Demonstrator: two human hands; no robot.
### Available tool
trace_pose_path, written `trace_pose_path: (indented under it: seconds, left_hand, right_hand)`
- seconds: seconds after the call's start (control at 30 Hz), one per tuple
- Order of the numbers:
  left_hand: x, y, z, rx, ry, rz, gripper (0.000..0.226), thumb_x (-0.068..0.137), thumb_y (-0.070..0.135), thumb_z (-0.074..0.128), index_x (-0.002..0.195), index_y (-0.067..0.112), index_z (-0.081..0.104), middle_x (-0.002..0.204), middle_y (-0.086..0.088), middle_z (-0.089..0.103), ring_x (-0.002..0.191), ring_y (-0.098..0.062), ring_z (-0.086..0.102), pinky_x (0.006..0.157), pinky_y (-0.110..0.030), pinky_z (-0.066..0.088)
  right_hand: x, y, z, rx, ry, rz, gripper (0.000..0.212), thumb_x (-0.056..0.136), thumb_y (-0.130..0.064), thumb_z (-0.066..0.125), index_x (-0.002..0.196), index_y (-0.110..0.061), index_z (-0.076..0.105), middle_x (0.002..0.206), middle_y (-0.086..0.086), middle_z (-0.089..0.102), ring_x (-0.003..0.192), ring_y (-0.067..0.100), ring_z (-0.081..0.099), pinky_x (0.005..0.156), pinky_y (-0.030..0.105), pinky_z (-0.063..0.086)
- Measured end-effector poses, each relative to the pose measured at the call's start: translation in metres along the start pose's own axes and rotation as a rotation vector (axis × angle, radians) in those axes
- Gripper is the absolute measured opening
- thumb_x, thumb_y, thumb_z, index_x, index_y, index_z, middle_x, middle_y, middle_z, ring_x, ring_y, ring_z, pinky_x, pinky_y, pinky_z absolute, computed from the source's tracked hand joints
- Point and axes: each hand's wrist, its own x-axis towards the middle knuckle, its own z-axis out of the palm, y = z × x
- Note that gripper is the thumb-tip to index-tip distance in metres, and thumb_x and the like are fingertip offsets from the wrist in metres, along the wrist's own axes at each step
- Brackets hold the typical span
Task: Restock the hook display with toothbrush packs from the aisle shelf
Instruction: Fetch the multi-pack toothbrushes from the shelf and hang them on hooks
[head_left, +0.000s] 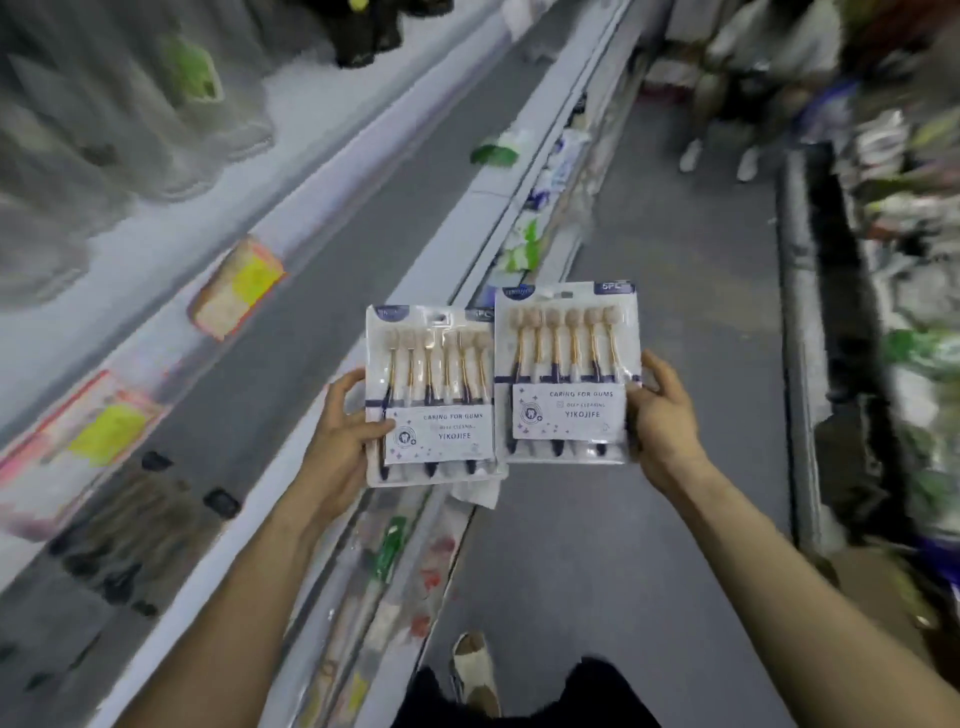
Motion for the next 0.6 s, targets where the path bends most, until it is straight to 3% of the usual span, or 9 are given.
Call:
trace_pose_path:
  seconds: [0.1,0.23,0.3,0.37,0.4,0.5,0.6]
  left_hand:
    - [0.073,0.018,0.054,0.064,-0.158,-0.013,0.068,0.094,-0.017,0.054,0.144,0.029,0.048,0.127,-0.021,0.071,0.114,-0.036,0.072,0.084,-0.048,0.064]
    - [0.154,0.034,0.134,0.072,-0.302,-0.057,0.069,0.097,-0.018,0.051,0.149,0.027,0.044,0.133,-0.013,0.070,0.121,-0.035,0.069,0.093,-0.056,0.060]
    - [0.195,0.038,0.175,0.106,-0.356,-0.061,0.071,0.097,-0.016,0.051,0.151,0.030,0.043,0.132,-0.014,0.071,0.123,-0.037,0.068,0.099,-0.061,0.056]
    - [0.238,0.043,0.218,0.138,-0.413,-0.047,0.074,0.097,-0.015,0.053,0.153,0.031,0.043,0.132,-0.014,0.071,0.125,-0.037,0.066,0.102,-0.057,0.056]
    - [0.257,0.046,0.242,0.151,-0.435,-0.034,0.075,0.096,-0.015,0.054,0.154,0.032,0.043,0.132,-0.014,0.071,0.125,-0.035,0.067,0.099,-0.051,0.059]
    - [0.308,0.059,0.312,0.144,-0.467,-0.012,0.077,0.096,-0.016,0.054,0.155,0.032,0.045,0.130,-0.009,0.073,0.123,-0.027,0.068,0.092,-0.036,0.062]
    - [0.353,0.077,0.379,0.143,-0.492,-0.002,0.074,0.095,-0.017,0.055,0.147,0.037,0.052,0.125,-0.002,0.075,0.123,-0.023,0.068,0.099,-0.037,0.059]
  right_hand:
    - [0.031,-0.025,-0.035,0.027,0.163,-0.003,0.049,0.098,-0.006,0.054,0.114,-0.051,0.063,0.108,-0.001,0.080,0.089,0.019,0.076,0.078,0.045,0.060]
    - [0.074,-0.048,-0.087,0.090,0.332,-0.035,0.048,0.097,-0.009,0.057,0.126,-0.048,0.064,0.109,-0.001,0.080,0.095,0.026,0.078,0.079,0.053,0.061]
    - [0.103,-0.060,-0.112,0.128,0.426,-0.069,0.048,0.098,-0.005,0.058,0.131,-0.039,0.064,0.110,-0.002,0.080,0.091,0.021,0.078,0.076,0.044,0.065]
    - [0.133,-0.073,-0.134,0.158,0.499,-0.083,0.046,0.099,-0.003,0.055,0.129,-0.037,0.066,0.114,0.001,0.078,0.082,0.016,0.076,0.060,0.028,0.060]
    - [0.149,-0.081,-0.145,0.172,0.518,-0.105,0.046,0.099,-0.003,0.055,0.124,-0.040,0.067,0.119,0.003,0.076,0.087,0.018,0.075,0.063,0.029,0.061]
    - [0.204,-0.102,-0.179,0.176,0.553,-0.151,0.050,0.097,-0.003,0.056,0.122,-0.043,0.071,0.129,0.000,0.073,0.114,0.024,0.073,0.096,0.050,0.060]
    - [0.259,-0.130,-0.211,0.207,0.592,-0.135,0.049,0.098,-0.005,0.056,0.132,-0.038,0.066,0.129,0.001,0.074,0.114,0.025,0.073,0.096,0.053,0.059]
